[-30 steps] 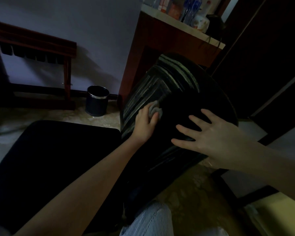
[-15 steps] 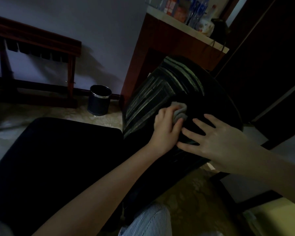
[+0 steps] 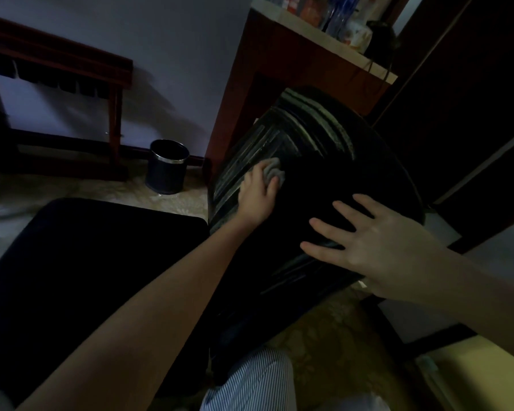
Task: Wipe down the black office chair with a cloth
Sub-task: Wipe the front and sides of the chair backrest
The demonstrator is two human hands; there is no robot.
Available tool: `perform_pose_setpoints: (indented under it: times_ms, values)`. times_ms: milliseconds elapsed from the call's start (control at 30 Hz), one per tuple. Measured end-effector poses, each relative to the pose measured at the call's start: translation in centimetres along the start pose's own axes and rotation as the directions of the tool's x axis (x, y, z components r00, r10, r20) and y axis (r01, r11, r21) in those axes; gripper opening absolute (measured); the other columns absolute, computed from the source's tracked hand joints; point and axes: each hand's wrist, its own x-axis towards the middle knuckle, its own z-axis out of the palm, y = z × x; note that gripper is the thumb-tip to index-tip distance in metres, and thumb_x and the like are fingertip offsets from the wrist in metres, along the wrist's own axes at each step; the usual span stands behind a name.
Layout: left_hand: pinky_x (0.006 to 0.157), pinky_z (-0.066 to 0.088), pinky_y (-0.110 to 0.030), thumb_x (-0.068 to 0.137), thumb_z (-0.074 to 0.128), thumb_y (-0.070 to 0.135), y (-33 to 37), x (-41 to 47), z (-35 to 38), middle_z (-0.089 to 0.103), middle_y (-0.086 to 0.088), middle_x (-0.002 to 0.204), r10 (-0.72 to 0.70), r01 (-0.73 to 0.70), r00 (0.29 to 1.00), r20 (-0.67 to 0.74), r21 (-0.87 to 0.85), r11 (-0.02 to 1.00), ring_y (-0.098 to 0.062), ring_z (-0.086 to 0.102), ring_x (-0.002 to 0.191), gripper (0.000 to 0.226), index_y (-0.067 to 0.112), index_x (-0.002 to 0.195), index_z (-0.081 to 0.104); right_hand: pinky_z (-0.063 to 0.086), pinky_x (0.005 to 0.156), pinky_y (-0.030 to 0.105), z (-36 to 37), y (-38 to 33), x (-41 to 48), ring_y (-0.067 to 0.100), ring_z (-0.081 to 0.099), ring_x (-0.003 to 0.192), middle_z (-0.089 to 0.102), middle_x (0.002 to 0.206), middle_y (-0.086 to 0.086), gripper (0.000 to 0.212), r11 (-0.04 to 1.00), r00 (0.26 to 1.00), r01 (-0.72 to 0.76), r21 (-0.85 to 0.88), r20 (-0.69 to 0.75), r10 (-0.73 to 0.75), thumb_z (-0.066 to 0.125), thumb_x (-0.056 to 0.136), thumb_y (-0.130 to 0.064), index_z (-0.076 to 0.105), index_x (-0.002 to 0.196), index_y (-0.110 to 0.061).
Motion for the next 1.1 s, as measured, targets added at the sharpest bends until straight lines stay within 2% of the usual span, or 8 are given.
perform_pose_setpoints:
  times_ms: [100, 233, 333, 533, 667, 867, 1000, 1100]
  values:
    - [0.093, 0.021, -0.019, 0.096, 0.046, 0.022, -2.1, -2.1, -0.8, 0.046, -0.004, 0.138, -0.073, 0.073, 0.997, -0.001, 0.008, 0.997, -0.023, 0.037, 0.127, 0.04, 0.015, 0.135, 0.041, 0.049, 0.073, 0.062, 0.2, 0.0, 0.0, 0.047, 0.065, 0.088, 0.068, 0.11, 0.018, 0.092, 1.0, 1.0, 0.013, -0.022, -0.018, -0.014, 0.092, 0.024, -0.033, 0.07, 0.112, -0.019]
    - [0.107, 0.028, -0.037, 0.092, 0.044, 0.032, -4.1, -4.3, -1.8, 0.046, -0.01, 0.133, -0.201, 0.201, 0.98, -0.005, -0.034, 0.979, -0.027, 0.037, 0.126, 0.044, 0.019, 0.135, 0.04, 0.049, 0.072, 0.063, 0.4, 0.1, 0.0, 0.048, 0.065, 0.087, 0.068, 0.109, 0.018, 0.09, 0.999, 0.998, 0.033, -0.038, -0.057, -0.035, 0.091, 0.024, -0.028, 0.07, 0.112, -0.018]
    - [0.108, 0.027, -0.041, 0.096, 0.047, 0.022, -3.2, -5.4, -1.9, 0.046, -0.01, 0.131, -0.245, 0.243, 0.969, -0.032, -0.061, 0.968, -0.027, 0.036, 0.126, 0.039, 0.02, 0.134, 0.041, 0.049, 0.072, 0.062, 0.6, -0.1, -0.2, 0.048, 0.065, 0.088, 0.068, 0.11, 0.018, 0.088, 0.999, 0.999, 0.019, -0.043, -0.038, -0.021, 0.091, 0.026, -0.028, 0.07, 0.112, -0.019]
    - [0.106, 0.028, -0.034, 0.095, 0.049, 0.023, -0.2, -8.4, -1.9, 0.046, -0.005, 0.128, -0.115, 0.114, 0.993, -0.013, -0.085, 0.99, -0.02, 0.037, 0.124, 0.035, 0.018, 0.13, 0.045, 0.039, 0.091, 0.065, -1.0, -0.3, 1.0, 0.052, 0.053, 0.112, 0.05, 0.136, 0.02, 0.09, 0.998, 0.992, 0.044, -0.049, 0.122, -0.038, 0.085, 0.054, -0.03, 0.048, 0.136, -0.027]
    - [0.095, 0.029, -0.032, 0.079, 0.033, 0.053, 2.7, -5.6, -0.7, 0.05, -0.003, 0.123, 0.04, -0.043, 0.997, 0.068, 0.037, 0.998, -0.018, 0.04, 0.115, 0.058, 0.022, 0.125, 0.049, 0.048, 0.079, 0.061, -0.1, 0.1, 0.3, 0.049, 0.062, 0.096, 0.063, 0.119, 0.02, 0.092, 0.997, 0.999, 0.047, -0.066, 0.025, -0.046, 0.09, 0.036, -0.032, 0.063, 0.123, -0.021]
    - [0.096, 0.028, -0.03, 0.088, 0.037, 0.042, 3.3, -0.7, 0.3, 0.049, -0.006, 0.132, 0.144, -0.14, 0.988, 0.058, -0.068, 0.988, -0.022, 0.04, 0.121, 0.052, 0.01, 0.128, 0.046, 0.051, 0.072, 0.059, 0.6, -0.1, 0.0, 0.049, 0.064, 0.087, 0.068, 0.107, 0.021, 0.093, 0.998, 0.994, 0.058, -0.022, -0.089, -0.06, 0.093, 0.022, -0.028, 0.07, 0.111, -0.013]
    - [0.095, 0.024, -0.026, 0.085, 0.037, 0.042, -0.6, -0.2, 0.0, 0.048, -0.005, 0.135, -0.014, 0.014, 1.0, 0.003, -0.007, 1.0, -0.023, 0.041, 0.124, 0.055, 0.015, 0.133, 0.043, 0.051, 0.073, 0.06, 0.7, -0.2, 0.0, 0.05, 0.063, 0.09, 0.067, 0.109, 0.021, 0.095, 0.998, 0.995, 0.052, -0.019, -0.086, -0.054, 0.093, 0.023, -0.025, 0.069, 0.113, -0.011]
    - [0.103, 0.028, -0.032, 0.083, 0.038, 0.041, -4.5, -0.8, -1.0, 0.047, -0.011, 0.134, -0.177, 0.177, 0.984, 0.023, 0.01, 0.984, -0.028, 0.042, 0.123, 0.055, 0.02, 0.134, 0.042, 0.051, 0.073, 0.059, 0.9, -0.1, 0.1, 0.05, 0.063, 0.091, 0.067, 0.11, 0.021, 0.095, 0.999, 0.995, 0.049, -0.015, -0.083, -0.051, 0.093, 0.023, -0.025, 0.068, 0.113, -0.011]
